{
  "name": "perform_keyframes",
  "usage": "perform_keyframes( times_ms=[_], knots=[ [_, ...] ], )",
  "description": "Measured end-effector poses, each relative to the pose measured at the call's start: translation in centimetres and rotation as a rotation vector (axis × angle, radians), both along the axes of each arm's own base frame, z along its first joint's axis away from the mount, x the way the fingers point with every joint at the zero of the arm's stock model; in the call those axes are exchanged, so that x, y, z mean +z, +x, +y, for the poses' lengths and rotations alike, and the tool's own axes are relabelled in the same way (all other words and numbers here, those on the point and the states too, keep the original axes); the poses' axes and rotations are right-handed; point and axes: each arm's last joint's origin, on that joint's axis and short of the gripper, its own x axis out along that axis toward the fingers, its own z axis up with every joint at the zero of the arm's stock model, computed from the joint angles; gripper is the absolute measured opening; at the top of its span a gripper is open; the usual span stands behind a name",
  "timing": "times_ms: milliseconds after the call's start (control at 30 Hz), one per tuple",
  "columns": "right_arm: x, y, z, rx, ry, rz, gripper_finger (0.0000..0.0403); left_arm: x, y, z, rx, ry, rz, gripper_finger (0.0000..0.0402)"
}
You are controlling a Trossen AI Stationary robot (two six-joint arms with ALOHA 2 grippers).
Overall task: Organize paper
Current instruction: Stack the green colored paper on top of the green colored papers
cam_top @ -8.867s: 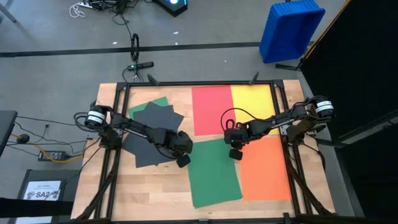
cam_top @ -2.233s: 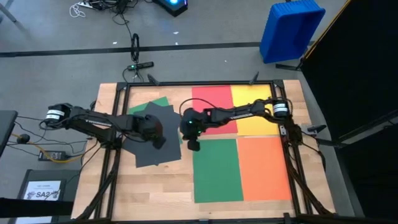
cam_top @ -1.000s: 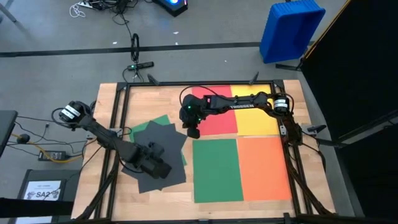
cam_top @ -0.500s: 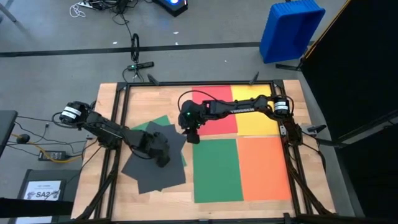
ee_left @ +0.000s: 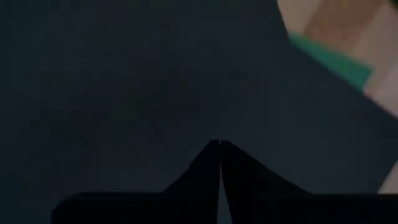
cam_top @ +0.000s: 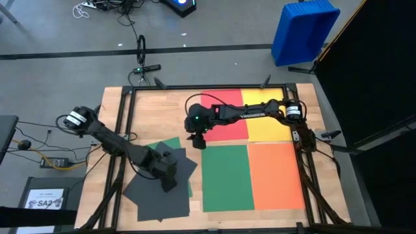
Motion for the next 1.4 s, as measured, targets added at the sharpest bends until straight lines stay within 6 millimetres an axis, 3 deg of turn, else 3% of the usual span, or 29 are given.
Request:
perform_keyframes(
  times_ms=[233, 367, 667, 967, 1167, 1400],
  knots=[
    [-1.0, 1.7, 1.6, 0.018, -0.027, -0.075, 0.0187, 4.3, 0.3, 0.0, 0.057, 0.206, -0.06, 0.0],
    [-2.5, 2.6, 1.6, 0.043, -0.007, 0.0, 0.017, 5.0, -0.7, -1.0, 0.08, 0.234, -0.134, 0.0],
    [-4.8, 6.5, 1.8, 0.104, 0.039, 0.067, 0.0104, 1.3, -3.1, -3.1, 0.16, 0.116, -0.143, 0.0],
    [-4.5, 6.9, 2.0, 0.095, 0.047, 0.056, 0.0023, -3.8, -4.3, -3.1, 0.205, -0.085, -0.128, 0.0],
    [-4.5, 6.9, 1.7, 0.078, 0.056, 0.057, 0.0007, -4.9, -3.5, -4.3, 0.131, -0.241, -0.118, 0.0],
    [-5.1, 6.0, 2.2, 0.13, 0.091, 0.168, 0.0001, -4.9, -3.2, -4.6, 0.096, -0.263, -0.14, 0.0]
  ],
)
